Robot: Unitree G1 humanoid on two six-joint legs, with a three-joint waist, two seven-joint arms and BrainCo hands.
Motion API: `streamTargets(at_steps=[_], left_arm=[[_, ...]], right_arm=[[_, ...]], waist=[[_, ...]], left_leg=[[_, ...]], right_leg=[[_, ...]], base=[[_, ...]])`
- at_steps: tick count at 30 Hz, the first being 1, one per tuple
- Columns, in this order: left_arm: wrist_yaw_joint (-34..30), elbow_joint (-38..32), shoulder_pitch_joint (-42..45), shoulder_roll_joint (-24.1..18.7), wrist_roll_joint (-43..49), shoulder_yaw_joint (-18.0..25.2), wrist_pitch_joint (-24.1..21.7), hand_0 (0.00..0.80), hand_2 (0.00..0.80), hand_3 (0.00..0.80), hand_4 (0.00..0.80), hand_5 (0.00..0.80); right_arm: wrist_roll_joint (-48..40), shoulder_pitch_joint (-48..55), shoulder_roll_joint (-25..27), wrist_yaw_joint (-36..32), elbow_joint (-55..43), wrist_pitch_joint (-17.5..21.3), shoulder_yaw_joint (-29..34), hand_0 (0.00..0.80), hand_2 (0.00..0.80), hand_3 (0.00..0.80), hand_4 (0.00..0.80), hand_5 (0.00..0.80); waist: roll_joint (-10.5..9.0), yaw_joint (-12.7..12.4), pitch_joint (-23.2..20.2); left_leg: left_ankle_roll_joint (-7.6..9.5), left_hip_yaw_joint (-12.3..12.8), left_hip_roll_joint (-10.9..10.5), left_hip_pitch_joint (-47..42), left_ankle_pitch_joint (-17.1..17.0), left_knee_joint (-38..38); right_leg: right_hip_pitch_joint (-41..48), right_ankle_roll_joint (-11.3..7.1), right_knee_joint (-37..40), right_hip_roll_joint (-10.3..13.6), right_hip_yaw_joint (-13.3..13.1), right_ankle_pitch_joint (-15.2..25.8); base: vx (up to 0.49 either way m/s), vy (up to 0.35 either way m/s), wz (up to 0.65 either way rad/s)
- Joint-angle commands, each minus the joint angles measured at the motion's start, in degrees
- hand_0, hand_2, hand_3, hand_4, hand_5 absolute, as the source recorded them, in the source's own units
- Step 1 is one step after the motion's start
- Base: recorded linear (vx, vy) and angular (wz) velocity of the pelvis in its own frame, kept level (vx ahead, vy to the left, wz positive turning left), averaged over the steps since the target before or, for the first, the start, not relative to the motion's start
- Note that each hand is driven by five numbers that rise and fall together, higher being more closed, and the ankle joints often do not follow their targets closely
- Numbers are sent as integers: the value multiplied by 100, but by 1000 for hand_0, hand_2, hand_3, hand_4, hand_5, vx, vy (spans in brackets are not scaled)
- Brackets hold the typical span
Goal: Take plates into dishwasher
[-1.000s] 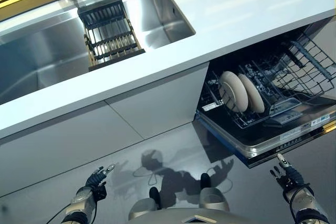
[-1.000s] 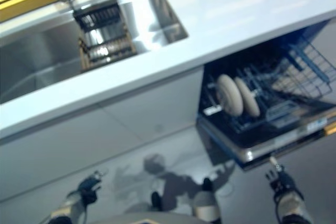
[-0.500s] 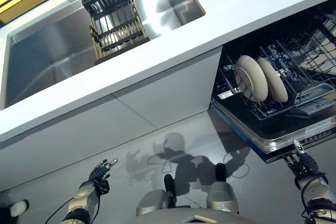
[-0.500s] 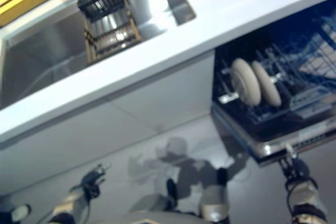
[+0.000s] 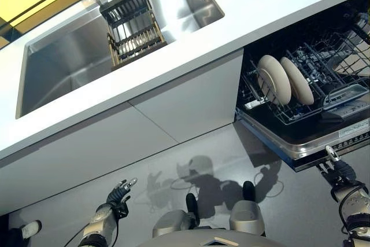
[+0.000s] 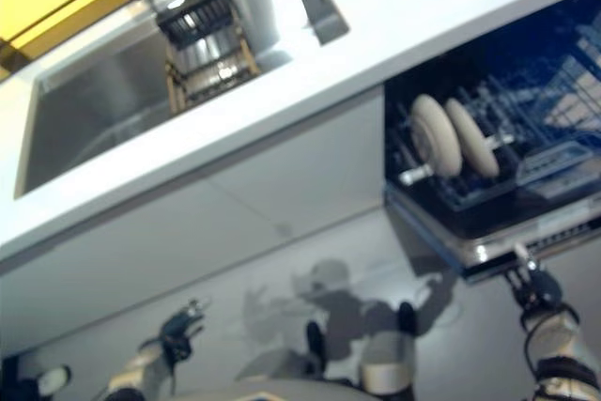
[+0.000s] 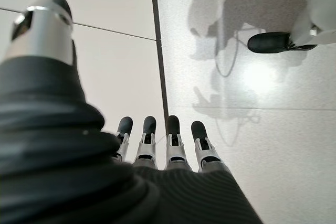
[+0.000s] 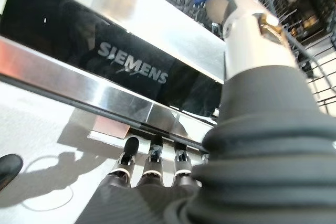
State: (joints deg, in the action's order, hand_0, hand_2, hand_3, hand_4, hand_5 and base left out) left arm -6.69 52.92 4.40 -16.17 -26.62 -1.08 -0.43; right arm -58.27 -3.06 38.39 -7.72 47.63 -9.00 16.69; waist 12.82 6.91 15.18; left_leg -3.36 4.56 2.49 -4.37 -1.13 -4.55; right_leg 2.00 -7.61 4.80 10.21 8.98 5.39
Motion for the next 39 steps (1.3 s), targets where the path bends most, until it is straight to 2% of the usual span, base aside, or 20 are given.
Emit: streamTargets(at_steps=[1,11,17,24,30,36,39], left_arm=[[-52,-113,-190,-462,122,-213,-98,0,0,0,0,0],[-132,-21,-129,-601,315,-157,-105,0,0,0,0,0],[-235,116,-86,-595,437,-116,-82,0,0,0,0,0],[-280,208,-48,-533,468,-87,-115,0,0,0,0,0],[-309,202,12,-406,433,-48,-55,0,0,0,0,0],[-279,284,49,-233,434,-30,30,0,0,0,0,0],[-209,358,25,-125,424,-72,57,0,0,0,0,0]], right_arm=[[-379,-2290,121,-733,-1351,489,-620,0,0,0,0,0],[-373,-2339,-153,-382,-1772,573,-801,0,0,0,0,0],[-289,-2039,-286,-386,-1887,553,-917,0,0,0,0,0],[29,-1707,-452,-455,-1988,438,-1054,0,0,0,0,0],[788,-1123,-671,-460,-2204,269,-1240,0,0,0,0,0],[1625,-450,-1077,-458,-2153,33,-1589,0,0,0,0,0],[1677,-119,-1420,-441,-2108,-202,-1828,0,0,0,0,0]], waist=[[-490,-661,-548],[-975,-853,-825],[-1185,-895,-932],[-1327,-893,-1012],[-1419,-865,-1058],[-1470,-752,-1078],[-1470,-693,-1084]], left_leg=[[66,-76,-175,335,65,405],[55,-117,-66,58,152,290],[62,-111,-24,-70,157,200],[68,-48,-9,-146,137,115],[75,10,-26,-159,115,78],[84,86,-55,-181,113,40],[100,90,-70,-185,127,26]], right_leg=[[-285,354,-1192,-102,164,-860],[205,320,-766,-284,248,-759],[396,329,-574,-407,251,-728],[480,317,-419,-478,208,-659],[480,280,-298,-494,192,-547],[459,234,-122,-514,186,-398],[446,227,-128,-512,184,-403]], base=[[-1,-45,0],[32,-58,4],[35,-16,14],[21,36,9],[20,70,0],[12,73,-1],[1,79,0]])
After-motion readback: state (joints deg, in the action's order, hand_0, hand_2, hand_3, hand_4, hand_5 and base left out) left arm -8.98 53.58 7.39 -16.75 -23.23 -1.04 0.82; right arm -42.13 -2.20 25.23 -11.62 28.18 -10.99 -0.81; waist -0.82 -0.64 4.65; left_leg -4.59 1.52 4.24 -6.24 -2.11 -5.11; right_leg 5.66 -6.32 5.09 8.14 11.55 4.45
